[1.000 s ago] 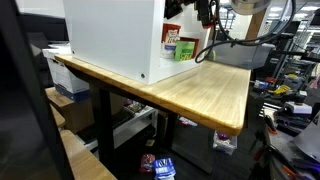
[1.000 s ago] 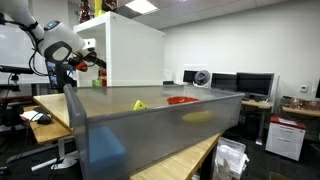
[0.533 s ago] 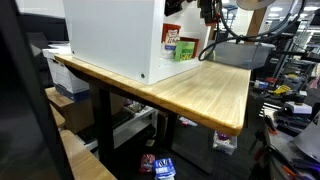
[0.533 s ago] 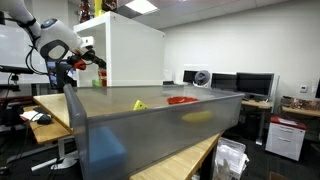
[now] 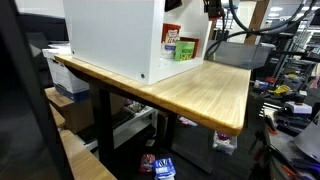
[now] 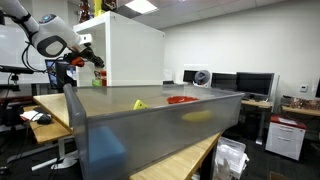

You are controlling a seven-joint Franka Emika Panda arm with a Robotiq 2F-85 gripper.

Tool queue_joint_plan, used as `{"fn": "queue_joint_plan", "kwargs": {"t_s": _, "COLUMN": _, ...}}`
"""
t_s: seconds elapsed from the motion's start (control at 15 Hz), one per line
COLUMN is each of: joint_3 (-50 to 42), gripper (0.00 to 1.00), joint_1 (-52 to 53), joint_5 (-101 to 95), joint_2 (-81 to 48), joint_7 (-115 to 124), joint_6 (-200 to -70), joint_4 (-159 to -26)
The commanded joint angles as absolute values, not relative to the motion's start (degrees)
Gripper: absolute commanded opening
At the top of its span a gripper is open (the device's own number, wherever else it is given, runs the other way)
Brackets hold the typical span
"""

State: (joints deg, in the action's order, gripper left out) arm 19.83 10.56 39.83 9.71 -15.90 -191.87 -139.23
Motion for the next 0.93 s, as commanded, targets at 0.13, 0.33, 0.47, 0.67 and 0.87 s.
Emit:
{"fn": "queue_joint_plan", "kwargs": {"t_s": 0.13, "joint_3": 24.91, "gripper": 0.19, "joint_1": 5.12, "joint_5": 39.67, "joint_2": 15.06, "joint_7": -15.75, "joint_6": -186.16, "joint_4": -142.42}}
{"fn": "queue_joint_plan", "kwargs": {"t_s": 0.33, "joint_3": 27.73, "gripper": 0.19, "joint_1": 2.08, "joint_5": 39.13, "joint_2": 18.09, "joint_7": -14.61, "joint_6": -183.46, "joint_4": -144.03}}
{"fn": "queue_joint_plan", "kwargs": {"t_s": 0.47, "joint_3": 29.84, "gripper": 0.19, "joint_1": -0.23, "joint_5": 38.71, "joint_2": 20.4, "joint_7": -13.69, "joint_6": -181.79, "joint_4": -145.11}}
{"fn": "queue_joint_plan", "kwargs": {"t_s": 0.67, "joint_3": 33.69, "gripper": 0.19, "joint_1": -4.34, "joint_5": 38.15, "joint_2": 25.06, "joint_7": -11.89, "joint_6": -178.09, "joint_4": -146.65}}
{"fn": "queue_joint_plan", "kwargs": {"t_s": 0.87, "joint_3": 36.71, "gripper": 0.19, "joint_1": -7.62, "joint_5": 37.72, "joint_2": 29.83, "joint_7": -9.92, "joint_6": -173.04, "joint_4": -147.21}}
